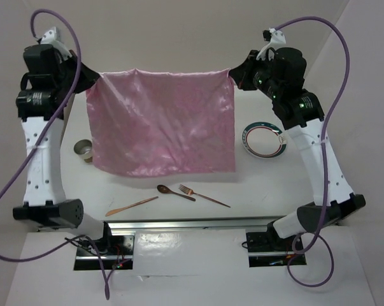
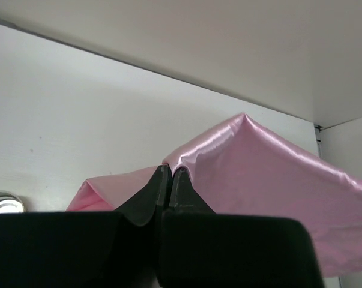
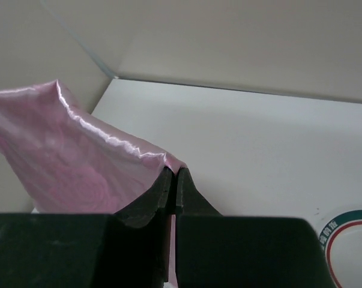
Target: Set the dinner table for one person
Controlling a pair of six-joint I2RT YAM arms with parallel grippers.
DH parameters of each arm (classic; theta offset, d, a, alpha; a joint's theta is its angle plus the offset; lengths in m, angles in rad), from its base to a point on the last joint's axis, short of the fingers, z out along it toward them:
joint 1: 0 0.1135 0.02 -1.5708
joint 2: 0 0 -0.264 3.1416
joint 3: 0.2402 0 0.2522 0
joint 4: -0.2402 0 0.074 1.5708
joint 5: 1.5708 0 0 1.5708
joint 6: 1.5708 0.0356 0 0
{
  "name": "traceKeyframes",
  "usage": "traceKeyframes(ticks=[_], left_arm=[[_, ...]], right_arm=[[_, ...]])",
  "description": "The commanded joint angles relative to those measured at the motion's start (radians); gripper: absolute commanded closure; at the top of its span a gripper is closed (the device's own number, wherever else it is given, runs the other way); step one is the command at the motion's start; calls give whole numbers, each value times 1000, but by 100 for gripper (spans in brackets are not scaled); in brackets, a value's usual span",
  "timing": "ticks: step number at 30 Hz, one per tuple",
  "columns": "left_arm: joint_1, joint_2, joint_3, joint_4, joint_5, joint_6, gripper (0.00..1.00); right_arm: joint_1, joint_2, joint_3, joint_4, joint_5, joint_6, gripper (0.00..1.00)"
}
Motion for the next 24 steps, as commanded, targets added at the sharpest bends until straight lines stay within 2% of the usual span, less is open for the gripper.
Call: traceKeyframes(ticks=[1, 4, 5, 7, 8, 9, 10, 11, 12, 13, 14, 15, 16, 18, 21, 22, 23, 24], left_arm=[[4, 152, -19, 85, 25, -10, 100], [4, 331, 28, 143, 34, -35, 100], [4, 376, 43, 160, 34, -35, 100], [4, 538, 164, 173, 61, -45, 100], [-5, 599, 225, 161, 61, -45, 100], [-5, 662, 364, 119, 61, -45, 94], [-5, 724, 434, 96, 71, -45, 80], [-5, 820, 488, 79, 86, -55, 48], [-5, 845, 522, 66, 86, -55, 33], [-5, 845, 513, 75, 86, -67, 24], [-5, 815, 472, 93, 86, -67, 13], [-5, 780, 420, 116, 75, -67, 10], [-5, 741, 301, 143, 49, -67, 9], [-14, 648, 209, 174, 20, -36, 6], [-43, 585, 82, 150, 0, 11, 10], [-54, 566, 45, 138, -12, 27, 15], [-65, 528, -43, 137, -41, 36, 32], [-74, 510, -96, 137, -41, 36, 45]], right_arm=[[-72, 70, -46, 106, -49, -5, 100], [-140, 178, -72, 202, -105, 18, 100], [-163, 259, -72, 227, -115, 18, 100], [-189, 367, -5, 243, -171, 41, 100], [-207, 489, 36, 243, -171, 41, 100], [-218, 548, 137, 217, -171, 55, 91], [-229, 605, 186, 201, -160, 80, 73], [-238, 651, 223, 189, -160, 93, 50], [-250, 715, 253, 189, -160, 102, 38], [-250, 732, 291, 180, -151, 123, 30], [-261, 745, 291, 171, -142, 124, 26], [-261, 745, 291, 170, -141, 124, 26], [-261, 745, 264, 170, -141, 124, 26], [-250, 695, 207, 170, -141, 124, 26], [-212, 648, 58, 170, -171, 85, 51], [-198, 622, 16, 170, -171, 85, 60], [-183, 622, -58, 160, -160, 76, 79], [-152, 611, -87, 160, -175, 65, 86]])
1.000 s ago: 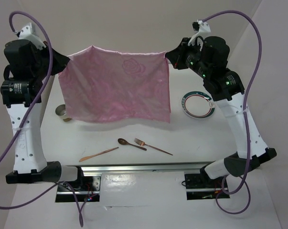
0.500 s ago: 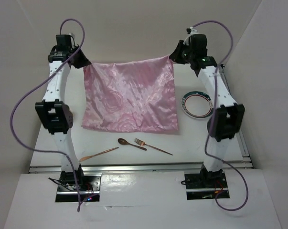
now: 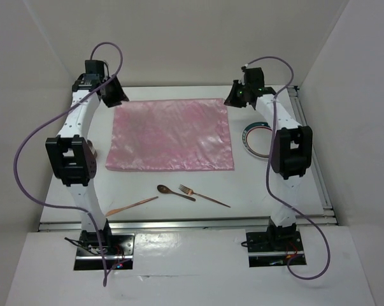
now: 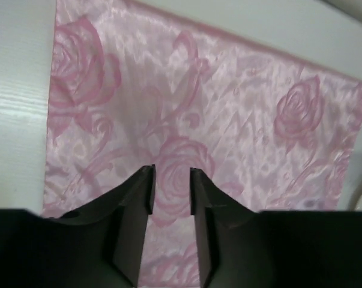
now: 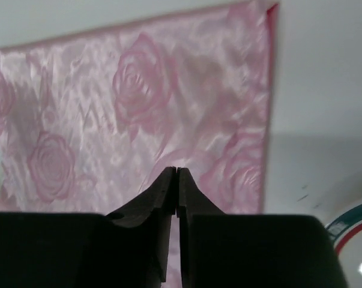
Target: Set the dinner table for one person
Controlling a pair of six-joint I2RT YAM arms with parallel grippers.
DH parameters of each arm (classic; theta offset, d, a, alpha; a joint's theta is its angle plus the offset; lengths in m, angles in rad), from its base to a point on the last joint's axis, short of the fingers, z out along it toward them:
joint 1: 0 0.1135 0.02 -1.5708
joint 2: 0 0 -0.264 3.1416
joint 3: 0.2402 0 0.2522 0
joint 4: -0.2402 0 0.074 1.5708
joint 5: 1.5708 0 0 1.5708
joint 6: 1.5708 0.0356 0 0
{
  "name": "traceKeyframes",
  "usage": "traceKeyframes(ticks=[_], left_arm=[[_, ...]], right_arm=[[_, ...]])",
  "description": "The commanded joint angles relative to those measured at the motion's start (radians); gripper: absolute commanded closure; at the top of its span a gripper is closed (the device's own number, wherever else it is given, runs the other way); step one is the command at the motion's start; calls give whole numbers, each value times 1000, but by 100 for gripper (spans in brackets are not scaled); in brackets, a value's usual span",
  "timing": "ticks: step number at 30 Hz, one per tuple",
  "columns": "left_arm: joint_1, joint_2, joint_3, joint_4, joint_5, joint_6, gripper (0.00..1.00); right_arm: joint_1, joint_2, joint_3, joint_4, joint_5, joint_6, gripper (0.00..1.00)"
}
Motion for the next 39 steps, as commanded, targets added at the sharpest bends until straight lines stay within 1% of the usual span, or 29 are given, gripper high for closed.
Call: traceKeyframes(ticks=[1, 2, 3, 4, 5, 7, 8, 10, 13, 14, 17, 20, 22, 28, 34, 37, 39], left_arm=[[-38, -111, -199, 27, -37, 54, 58], [-49, -134, -248, 27, -20, 43, 83], [-49, -134, -292, 39, -8, 43, 92], [-49, -146, -373, 48, -8, 29, 100], [-58, -147, -415, 59, -21, -7, 100], [-58, -162, -496, 90, -12, -21, 100], [-58, -171, -565, 120, -12, -30, 100], [-58, -171, -605, 131, -12, -40, 100], [-58, -148, -641, 144, -12, -49, 100], [-58, -148, -654, 144, -12, -49, 100], [-58, -127, -693, 144, -1, -49, 100], [-81, -127, -734, 144, 8, -49, 100], [-92, -136, -765, 133, -17, -49, 100], [-101, -246, -869, 105, -61, -49, 100], [-119, -305, -892, 76, -70, -49, 100], [-130, -334, -831, 24, -92, -49, 100], [-130, -354, -788, -39, -144, -49, 97]], right_arm=[[91, -75, -122, -1, -32, -26, 91], [108, -59, -136, -12, -32, -26, 100], [147, -47, -147, -12, -32, -26, 100], [163, -47, -173, -12, -8, -26, 100], [180, -30, -173, -12, -8, -26, 100], [201, 1, -184, -12, -8, -14, 100], [218, 11, -194, -3, -17, -3, 100], [218, 30, -209, 20, -31, 14, 100], [218, 30, -303, 46, -51, 50, 100], [218, 13, -364, 67, -51, 51, 100], [218, -31, -474, 94, -29, 69, 100], [218, -73, -542, 108, -8, 78, 100], [218, -94, -599, 108, 11, 78, 100], [218, -234, -726, 95, 51, 78, 100], [218, -269, -747, 77, 94, 67, 100], [218, -269, -699, 57, 103, 58, 100], [227, -280, -667, 42, 103, 47, 100]])
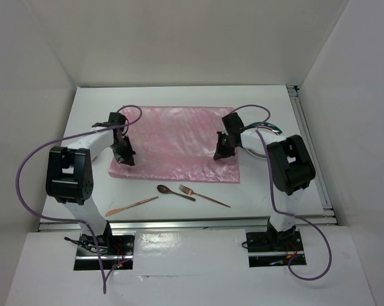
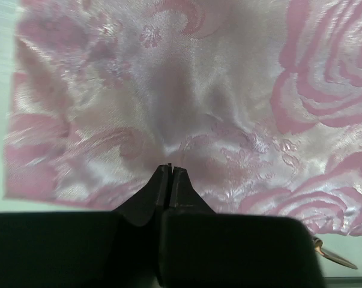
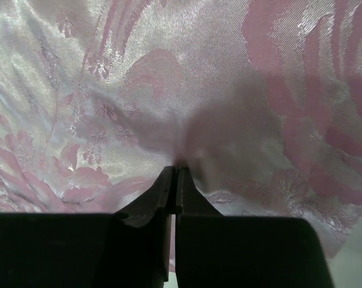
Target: Set the dinner table for one person
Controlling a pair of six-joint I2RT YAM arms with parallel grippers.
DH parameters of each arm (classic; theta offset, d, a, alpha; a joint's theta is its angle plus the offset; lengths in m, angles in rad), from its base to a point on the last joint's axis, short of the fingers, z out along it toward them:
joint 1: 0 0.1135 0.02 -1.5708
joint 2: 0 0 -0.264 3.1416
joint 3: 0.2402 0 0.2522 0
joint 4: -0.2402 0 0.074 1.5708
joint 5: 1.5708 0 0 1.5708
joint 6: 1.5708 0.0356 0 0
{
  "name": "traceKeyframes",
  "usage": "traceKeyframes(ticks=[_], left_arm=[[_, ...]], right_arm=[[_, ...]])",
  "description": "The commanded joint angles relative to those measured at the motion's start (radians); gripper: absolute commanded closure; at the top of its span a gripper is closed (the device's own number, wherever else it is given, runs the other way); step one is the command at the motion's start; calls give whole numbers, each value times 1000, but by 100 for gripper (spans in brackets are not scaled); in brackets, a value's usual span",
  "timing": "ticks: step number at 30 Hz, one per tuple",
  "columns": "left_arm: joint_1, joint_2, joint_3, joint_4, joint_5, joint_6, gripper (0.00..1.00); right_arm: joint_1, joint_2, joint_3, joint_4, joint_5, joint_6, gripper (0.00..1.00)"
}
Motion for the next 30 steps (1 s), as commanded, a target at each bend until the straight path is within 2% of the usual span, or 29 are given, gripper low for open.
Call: traceKeyframes(ticks=[1, 2, 4, 5, 9, 10, 11, 14, 16, 21, 27, 30], left_arm=[[-8, -95, 103, -113, -95, -9, 94], [-8, -105, 166, -135, -155, 2, 83], [11, -114, 233, -194, -210, 11, 73], [23, -126, 299, -213, -241, 22, 64], [129, -135, 421, -262, -241, 47, 45], [173, -135, 433, -274, -241, 57, 35], [191, -135, 442, -275, -241, 57, 31], [242, -79, 487, -310, -301, 24, 26], [268, -28, 522, -345, -342, 5, 23], [301, 12, 525, -358, -327, -10, 23], [301, 87, 499, -295, -299, -1, 21], [301, 141, 520, -279, -332, -1, 24]], right_arm=[[12, -60, 96, -76, 47, -37, 100], [21, -60, 121, -85, 47, -48, 99], [32, -74, 205, -122, 47, -62, 93], [44, -83, 235, -135, 47, -71, 83], [82, -83, 347, -179, 61, -89, 54], [95, -71, 364, -179, 61, -89, 42], [95, -71, 393, -190, 61, -89, 38], [118, -45, 437, -199, 40, -99, 29], [118, -16, 456, -199, 28, -99, 27], [139, -5, 471, -210, 17, -119, 20], [139, -5, 459, -219, 6, -119, 20], [149, -15, 450, -219, 6, -119, 19]])
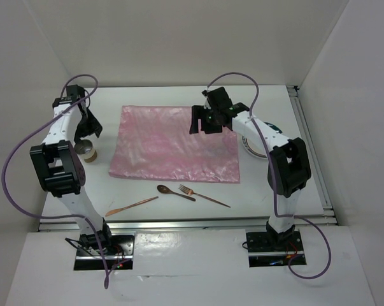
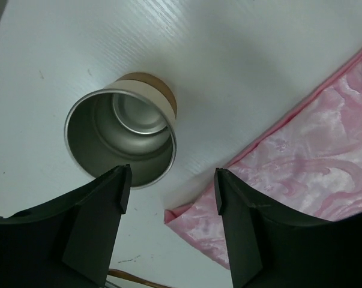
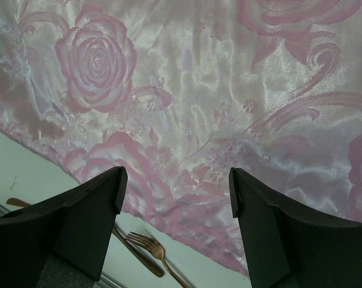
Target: Set the dinner table for one person
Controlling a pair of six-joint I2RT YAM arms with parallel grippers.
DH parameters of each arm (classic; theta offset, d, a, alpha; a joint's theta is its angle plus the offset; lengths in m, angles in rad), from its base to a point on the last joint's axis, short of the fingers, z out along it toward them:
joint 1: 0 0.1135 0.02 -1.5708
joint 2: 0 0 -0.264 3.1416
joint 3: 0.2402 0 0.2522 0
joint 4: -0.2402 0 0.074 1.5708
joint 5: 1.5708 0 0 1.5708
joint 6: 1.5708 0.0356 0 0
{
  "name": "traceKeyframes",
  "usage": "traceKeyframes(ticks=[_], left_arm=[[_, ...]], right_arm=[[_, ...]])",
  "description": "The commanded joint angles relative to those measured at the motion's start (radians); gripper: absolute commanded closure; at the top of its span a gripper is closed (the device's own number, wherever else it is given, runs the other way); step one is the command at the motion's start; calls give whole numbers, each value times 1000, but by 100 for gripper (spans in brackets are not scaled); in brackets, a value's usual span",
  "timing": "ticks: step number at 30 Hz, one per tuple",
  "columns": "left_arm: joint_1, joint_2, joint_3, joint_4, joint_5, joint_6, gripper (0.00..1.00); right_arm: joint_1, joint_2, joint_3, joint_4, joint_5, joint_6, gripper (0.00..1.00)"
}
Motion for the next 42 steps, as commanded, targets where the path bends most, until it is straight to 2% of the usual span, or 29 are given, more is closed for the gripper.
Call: traceKeyframes(ticks=[1, 6, 7, 10, 11, 15, 17, 22, 25, 26, 28, 29, 31, 32, 35, 36, 38, 42], left_arm=[[3, 61, 26, 28, -23, -4, 27], [3, 116, 36, 28, -32, -16, 42], [3, 116, 36, 28, -32, -17, 50], [3, 104, 14, 37, -23, -17, 63], [3, 91, 14, 37, -23, -17, 76], [3, 44, 25, 23, -9, -7, 100], [3, 0, -4, 22, 32, -7, 100], [-101, -174, -44, 22, 59, -21, 100], [-227, -240, -56, -4, 49, -30, 100], [-313, -284, -65, 11, 66, -21, 100], [-403, -295, -66, 11, 92, -44, 100], [-495, -295, -52, -16, 109, -53, 100], [-597, -269, -33, -36, 109, -82, 100], [-699, -260, -21, -46, 109, -92, 100], [-853, -225, -21, -46, 100, -121, 100], [-946, -214, -21, -46, 100, -136, 100], [-1064, -165, -7, -36, 89, -150, 100], [-1204, -42, 103, -17, 89, -159, 100]], right_arm=[[18, -14, 21, -22, -11, -12, 19], [18, -32, -1, -31, 10, -12, 19], [18, -32, -1, -31, 10, -12, 19], [18, -42, -1, -40, 21, -12, 19], [18, -42, -1, -40, 21, -12, 19], [18, -60, 19, -62, 43, -12, 19], [6, -72, 19, -62, 43, -12, 19], [-33, -94, -1, -51, 53, 20, 19], [-80, -135, -37, -37, 64, 38, 19], [-109, -144, -48, -37, 78, 49, 17], [-143, -158, -68, -37, 105, 92, 17], [-179, -169, -79, -37, 118, 104, 17], [-210, -192, -91, -37, 118, 126, 17], [-239, -201, -103, -46, 118, 126, 17], [-272, -252, -137, -46, 136, 126, 17], [-293, -279, -148, -56, 150, 126, 17], [-327, -328, -183, -56, 188, 135, 14], [-420, -406, -261, -65, 170, 144, 9]])
